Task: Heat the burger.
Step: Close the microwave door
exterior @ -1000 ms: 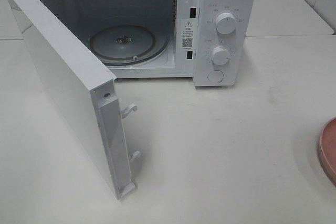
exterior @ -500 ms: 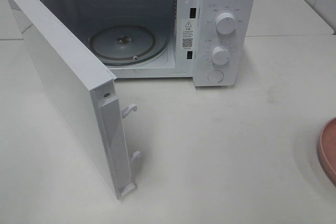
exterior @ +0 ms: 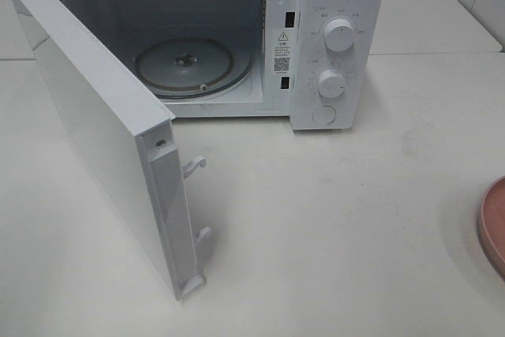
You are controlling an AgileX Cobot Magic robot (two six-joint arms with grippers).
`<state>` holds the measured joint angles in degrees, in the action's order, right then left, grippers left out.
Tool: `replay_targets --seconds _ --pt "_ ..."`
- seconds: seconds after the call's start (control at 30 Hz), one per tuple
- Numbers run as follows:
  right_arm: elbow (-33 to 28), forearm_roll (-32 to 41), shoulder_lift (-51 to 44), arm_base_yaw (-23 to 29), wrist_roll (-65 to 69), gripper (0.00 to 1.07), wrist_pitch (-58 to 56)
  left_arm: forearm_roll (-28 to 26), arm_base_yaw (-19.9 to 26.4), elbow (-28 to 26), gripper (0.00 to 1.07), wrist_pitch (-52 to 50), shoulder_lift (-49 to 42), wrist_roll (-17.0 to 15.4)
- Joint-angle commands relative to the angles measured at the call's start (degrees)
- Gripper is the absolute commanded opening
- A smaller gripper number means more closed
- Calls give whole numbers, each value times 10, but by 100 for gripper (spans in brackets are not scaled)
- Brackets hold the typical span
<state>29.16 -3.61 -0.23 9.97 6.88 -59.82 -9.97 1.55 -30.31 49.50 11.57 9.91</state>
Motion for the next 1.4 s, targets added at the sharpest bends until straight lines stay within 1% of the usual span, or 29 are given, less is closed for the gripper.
replay_targets --seconds 0.03,0.07,0.1,0.13,0.17,0.2,0.23,0.27,0.3,0.33,0.37,0.4,0.43,0.47,0.53,0.57,0.6,0.67,0.7,0.77,0.8,0.87,0.9,0.97,1.07,1.1,1.23,1.33,1.4 --pt "-1 2 -15 -4 -5 75 3 -13 1 -4 56 -30 33 0" --pt "-1 2 -15 -4 -5 75 3 -13 1 -4 49 -42 53 0" --pt "-1 2 -15 -4 -5 75 3 -13 1 -4 49 -42 53 0" --pt "-1 2 -15 -4 -6 75 3 -13 1 -4 38 -60 73 1" --pt "-1 2 -15 -4 -7 75 3 -13 1 -4 32 -69 81 2" --pt "-1 2 -15 -4 -7 75 3 -13 1 -4 32 -69 81 2" --pt "-1 2 -15 -4 -7 75 3 -13 1 -3 20 -90 99 2" --pt "-1 2 -15 -4 -7 75 3 -13 1 -3 20 -90 99 2" --pt "-1 2 -15 -4 -7 75 3 -13 1 3 9 -119 116 2" --pt "-1 2 -15 -4 -7 75 3 -13 1 7 5 -132 123 2" --pt "-1 2 -15 -4 -7 75 3 -13 1 7 5 -132 123 2" --pt "-1 2 -15 -4 -7 75 3 -13 1 19 0 -164 138 2" --pt "-1 2 -15 -4 -7 75 3 -13 1 19 0 -164 138 2" --pt "-1 2 -15 -4 -7 75 3 -15 1 32 0 -199 153 2" --pt "-1 2 -15 -4 -7 75 3 -17 1 37 0 -214 160 2" --pt "-1 2 -15 -4 -7 75 3 -22 1 50 0 -253 173 5" --pt "-1 2 -15 -4 -7 75 3 -22 1 50 0 -253 173 5" --pt "-1 2 -15 -4 -7 75 3 -32 1 76 0 -327 193 6" --pt "-1 2 -15 -4 -7 75 3 -32 1 76 0 -327 193 6" --pt "-1 2 -15 -4 -7 75 3 -32 1 99 0 -396 218 6" --pt "-1 2 -15 -4 -7 75 3 -32 1 99 0 -396 218 6" --pt "-1 2 -15 -4 -7 75 3 -32 1 121 0 -462 245 5" --pt "-1 2 -15 -4 -7 75 3 -32 1 121 0 -462 245 5" --pt "-1 2 -15 -4 -7 75 3 -32 1 144 0 -545 282 5" --pt "-1 2 -15 -4 -7 75 3 -32 1 149 0 -566 293 5" --pt "-1 2 -15 -4 -7 75 3 -31 1 157 0 -603 317 2" --pt "-1 2 -15 -4 -7 75 3 -6 -9 173 0 -698 371 -1" --pt "-1 2 -15 -4 -7 75 3 -2 -15 173 0 -712 384 -1" --pt "-1 2 -15 -4 -7 75 3 28 -40 173 0 -761 425 -1"
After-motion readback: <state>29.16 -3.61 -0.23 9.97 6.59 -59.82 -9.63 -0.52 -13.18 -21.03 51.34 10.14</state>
